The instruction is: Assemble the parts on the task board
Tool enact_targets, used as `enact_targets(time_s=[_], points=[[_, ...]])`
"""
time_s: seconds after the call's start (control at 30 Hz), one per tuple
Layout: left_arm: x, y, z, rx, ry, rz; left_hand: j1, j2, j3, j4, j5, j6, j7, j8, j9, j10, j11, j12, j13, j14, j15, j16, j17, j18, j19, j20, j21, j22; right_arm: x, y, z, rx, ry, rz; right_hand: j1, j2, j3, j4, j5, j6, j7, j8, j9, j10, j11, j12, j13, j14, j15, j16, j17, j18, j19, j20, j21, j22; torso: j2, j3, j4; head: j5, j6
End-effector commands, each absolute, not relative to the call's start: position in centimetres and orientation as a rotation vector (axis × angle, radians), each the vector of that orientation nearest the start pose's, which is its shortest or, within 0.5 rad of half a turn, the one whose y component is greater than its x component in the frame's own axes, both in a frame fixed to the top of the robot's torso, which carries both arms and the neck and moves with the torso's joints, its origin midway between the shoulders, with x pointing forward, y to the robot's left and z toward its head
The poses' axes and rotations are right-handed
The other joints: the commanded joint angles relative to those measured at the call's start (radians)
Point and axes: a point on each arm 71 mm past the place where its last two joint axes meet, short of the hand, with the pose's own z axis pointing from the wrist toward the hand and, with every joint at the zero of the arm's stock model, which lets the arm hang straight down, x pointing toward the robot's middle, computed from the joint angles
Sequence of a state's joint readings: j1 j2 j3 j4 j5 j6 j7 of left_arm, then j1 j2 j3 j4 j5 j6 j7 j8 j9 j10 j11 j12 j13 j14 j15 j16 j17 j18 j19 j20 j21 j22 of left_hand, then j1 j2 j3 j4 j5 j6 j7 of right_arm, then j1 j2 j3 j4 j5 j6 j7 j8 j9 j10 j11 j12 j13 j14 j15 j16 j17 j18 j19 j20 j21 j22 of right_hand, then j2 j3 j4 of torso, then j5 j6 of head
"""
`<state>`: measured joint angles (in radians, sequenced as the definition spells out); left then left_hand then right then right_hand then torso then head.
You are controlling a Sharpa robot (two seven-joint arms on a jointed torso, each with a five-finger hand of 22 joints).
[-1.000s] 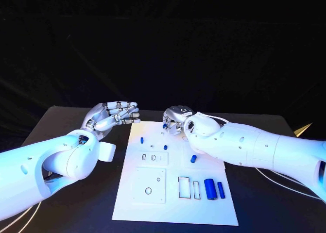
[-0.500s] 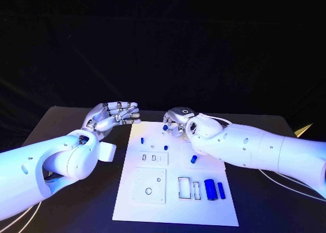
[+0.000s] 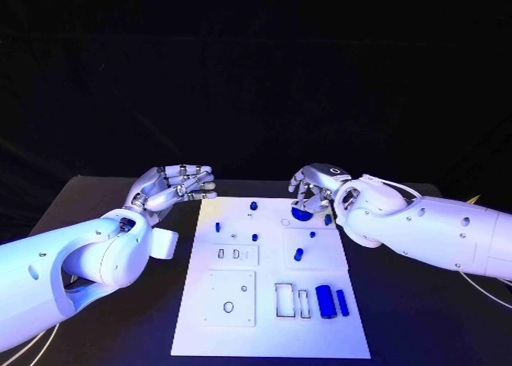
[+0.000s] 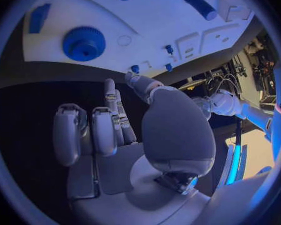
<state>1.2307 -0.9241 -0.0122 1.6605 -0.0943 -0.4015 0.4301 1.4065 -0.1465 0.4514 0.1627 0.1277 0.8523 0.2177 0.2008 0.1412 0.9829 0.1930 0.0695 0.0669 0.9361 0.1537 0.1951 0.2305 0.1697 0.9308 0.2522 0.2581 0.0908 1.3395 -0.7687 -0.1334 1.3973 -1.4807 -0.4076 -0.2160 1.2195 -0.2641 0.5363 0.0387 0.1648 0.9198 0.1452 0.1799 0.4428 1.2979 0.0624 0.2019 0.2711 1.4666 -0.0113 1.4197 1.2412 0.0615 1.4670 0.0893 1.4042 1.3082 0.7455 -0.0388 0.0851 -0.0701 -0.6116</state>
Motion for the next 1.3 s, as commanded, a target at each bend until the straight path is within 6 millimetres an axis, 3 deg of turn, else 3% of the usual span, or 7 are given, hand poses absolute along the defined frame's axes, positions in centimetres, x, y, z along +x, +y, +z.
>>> enact_targets(time_s=[0.03, 0.07, 0.1, 0.17, 0.3, 0.97, 1.3], points=[[47.2, 21.0, -13.7, -0.951, 1.337, -1.575, 0.005, -0.004, 0.000, -0.005, -0.004, -0.007, 0.024, -0.003, -0.001, -0.002, 0.001, -0.006, -0.001, -0.007, 0.000, -0.005, 0.002, 0.013, 0.007, -0.003, 0.004, 0.001, 52.5, -21.8, -15.3, -0.012, 1.649, 0.500, 0.004, -0.006, -0.015, -0.001, 0.003, 0.006, -0.003, 0.011, 0.006, 0.029, -0.008, 0.029, 0.023, 0.049, -0.011, 0.008, 0.013, -0.015, 0.025, -0.008, 0.010, 0.064, -0.003, 0.0021, -0.0097, -0.002, 0.003], [47.2, 21.0, -13.7, -0.951, 1.337, -1.576, 0.005, -0.004, 0.000, -0.005, -0.004, -0.007, 0.024, -0.003, -0.001, -0.002, 0.001, -0.006, -0.001, -0.007, 0.000, -0.005, 0.002, 0.013, 0.007, -0.003, 0.004, 0.001, 52.5, -22.4, -15.3, -0.003, 1.666, 0.496, 0.009, -0.014, -0.044, -0.006, 0.002, -0.007, -0.012, 0.015, 0.012, 0.101, -0.021, 0.105, 0.077, 0.055, -0.020, 0.022, 0.039, -0.023, 0.039, -0.014, 0.039, 0.100, -0.003, 0.0024, -0.0105, -0.003, 0.005], [47.2, 21.0, -13.7, -0.951, 1.337, -1.576, 0.005, -0.004, 0.000, -0.005, -0.004, -0.007, 0.024, -0.003, -0.001, -0.002, 0.001, -0.006, -0.001, -0.007, 0.000, -0.005, 0.002, 0.013, 0.007, -0.003, 0.004, 0.001, 52.6, -22.9, -15.3, 0.004, 1.681, 0.491, 0.025, 0.001, -0.099, -0.007, 0.020, -0.027, -0.019, 0.042, 0.034, 0.052, -0.031, 0.381, 0.358, 0.056, -0.033, 0.030, 0.046, -0.027, 0.040, -0.018, 0.045, 0.108, -0.003, 0.0026, -0.0109, -0.003, 0.005], [47.2, 21.0, -13.7, -0.951, 1.338, -1.576, 0.005, -0.004, 0.000, -0.005, -0.004, -0.007, 0.024, -0.003, -0.001, -0.002, 0.001, -0.006, -0.001, -0.007, 0.000, -0.005, 0.002, 0.013, 0.007, -0.003, 0.004, 0.001, 52.7, -23.7, -15.4, 0.014, 1.702, 0.483, 0.037, 0.025, -0.168, 0.016, 0.020, -0.082, -0.011, 0.076, 0.060, 0.070, -0.014, 0.928, 0.886, 0.067, -0.017, 0.068, 0.119, -0.033, 0.054, -0.018, 0.076, 0.148, -0.003, 0.0058, -0.0128, -0.002, 0.004], [47.2, 21.0, -13.7, -0.952, 1.339, -1.577, 0.005, -0.004, 0.000, -0.005, -0.004, -0.007, 0.024, -0.003, -0.001, -0.002, 0.001, -0.006, -0.001, -0.007, 0.000, -0.005, 0.002, 0.013, 0.007, -0.003, 0.004, 0.001, 53.1, -24.6, -15.6, 0.029, 1.725, 0.466, 0.064, 0.044, -0.243, 0.055, 0.025, -0.138, 0.005, 0.119, 0.076, 0.177, 0.003, 1.232, 1.170, 0.087, -0.002, 0.120, 0.240, -0.045, 0.075, 0.002, 0.117, 0.201, -0.003, 0.0047, -0.0109, -0.004, 0.002], [47.3, 20.9, -13.8, -0.952, 1.342, -1.580, 0.004, -0.005, 0.000, -0.005, -0.004, -0.007, 0.023, -0.003, -0.001, -0.002, 0.001, -0.006, -0.001, -0.008, 0.000, -0.006, 0.002, 0.012, 0.007, -0.003, 0.004, 0.001, 54.3, -23.4, -18.0, 0.041, 1.757, 0.433, 0.095, 0.064, -0.266, 0.088, 0.050, -0.164, 0.018, 0.142, 0.072, 0.258, 0.016, 1.352, 1.283, 0.099, 0.014, 0.143, 0.302, -0.061, 0.103, 0.014, 0.166, 0.261, -0.001, 0.0042, -0.0035, -0.002, -0.012], [47.3, 20.9, -13.8, -0.953, 1.343, -1.578, 0.004, -0.005, 0.000, -0.005, -0.004, -0.007, 0.023, -0.003, -0.001, -0.002, 0.001, -0.006, -0.001, -0.008, 0.000, -0.006, 0.002, 0.012, 0.007, -0.003, 0.004, 0.001, 54.6, -23.1, -18.5, 0.034, 1.754, 0.417, 0.099, 0.070, -0.260, 0.089, 0.053, -0.162, 0.019, 0.143, 0.071, 0.259, 0.017, 1.352, 1.283, 0.099, 0.015, 0.143, 0.304, -0.062, 0.104, 0.015, 0.167, 0.263, -0.001, 0.0049, -0.0071, 0.002, -0.014]])
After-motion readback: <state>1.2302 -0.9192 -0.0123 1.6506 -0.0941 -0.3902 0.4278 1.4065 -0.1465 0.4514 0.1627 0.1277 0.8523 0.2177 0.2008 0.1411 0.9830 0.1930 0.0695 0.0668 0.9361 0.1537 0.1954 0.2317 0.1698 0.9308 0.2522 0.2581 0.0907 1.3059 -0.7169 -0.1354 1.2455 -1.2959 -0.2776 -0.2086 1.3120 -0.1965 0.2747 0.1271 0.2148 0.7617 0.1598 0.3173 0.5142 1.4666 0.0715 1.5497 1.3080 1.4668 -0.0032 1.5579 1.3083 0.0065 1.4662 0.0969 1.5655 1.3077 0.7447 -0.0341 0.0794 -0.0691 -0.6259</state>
